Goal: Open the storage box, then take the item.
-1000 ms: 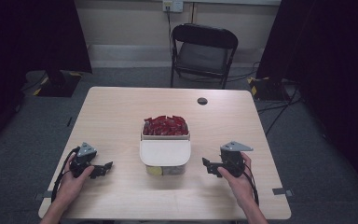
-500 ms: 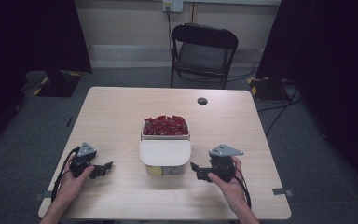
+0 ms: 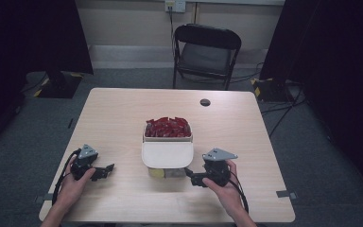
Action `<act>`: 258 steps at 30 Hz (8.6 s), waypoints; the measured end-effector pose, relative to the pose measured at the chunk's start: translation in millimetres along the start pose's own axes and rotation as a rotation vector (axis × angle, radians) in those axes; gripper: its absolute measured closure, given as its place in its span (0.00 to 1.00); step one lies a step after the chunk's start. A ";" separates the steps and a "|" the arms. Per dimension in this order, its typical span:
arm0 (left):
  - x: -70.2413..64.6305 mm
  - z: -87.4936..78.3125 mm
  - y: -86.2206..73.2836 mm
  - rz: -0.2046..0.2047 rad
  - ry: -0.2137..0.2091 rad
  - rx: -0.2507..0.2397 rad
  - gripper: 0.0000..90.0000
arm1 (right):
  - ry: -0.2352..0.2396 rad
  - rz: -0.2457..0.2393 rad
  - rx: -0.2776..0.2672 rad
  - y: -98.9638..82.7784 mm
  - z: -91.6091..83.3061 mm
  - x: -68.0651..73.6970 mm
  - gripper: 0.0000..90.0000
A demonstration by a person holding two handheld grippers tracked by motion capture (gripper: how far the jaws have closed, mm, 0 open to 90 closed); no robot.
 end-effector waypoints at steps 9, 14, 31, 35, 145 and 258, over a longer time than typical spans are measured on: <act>0.1 0.0 0.0 0.001 0.000 0.001 0.16 | 0.015 -0.003 0.005 5.6 8.2 3.3 0.16; 0.0 0.0 0.0 -0.001 0.000 0.000 0.16 | 0.026 -0.005 0.005 8.2 7.3 2.5 0.16; 0.3 -0.1 0.1 0.003 0.001 0.001 0.16 | 0.045 0.008 -0.021 14.5 2.8 0.9 0.16; 0.4 -0.2 0.0 0.003 -0.001 0.001 0.16 | 0.049 0.012 -0.026 15.7 1.7 0.2 0.16; 1.4 -0.4 0.0 0.010 -0.007 0.005 0.15 | 0.071 0.110 -0.077 78.0 46.8 -33.5 0.10; -124.5 21.4 121.8 0.207 -0.365 -0.143 0.34 | 0.053 0.124 -0.083 74.9 35.6 -45.9 0.15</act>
Point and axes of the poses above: each handheld gripper's, and its own axes: z roughly forward along the jaws, y roughly out of its top, x roughly to its left, the point moved 1 cm from there along z, roughly forward along the jaws, and after that the axes turned 12 degrees about -y, right-handed, at the moved point
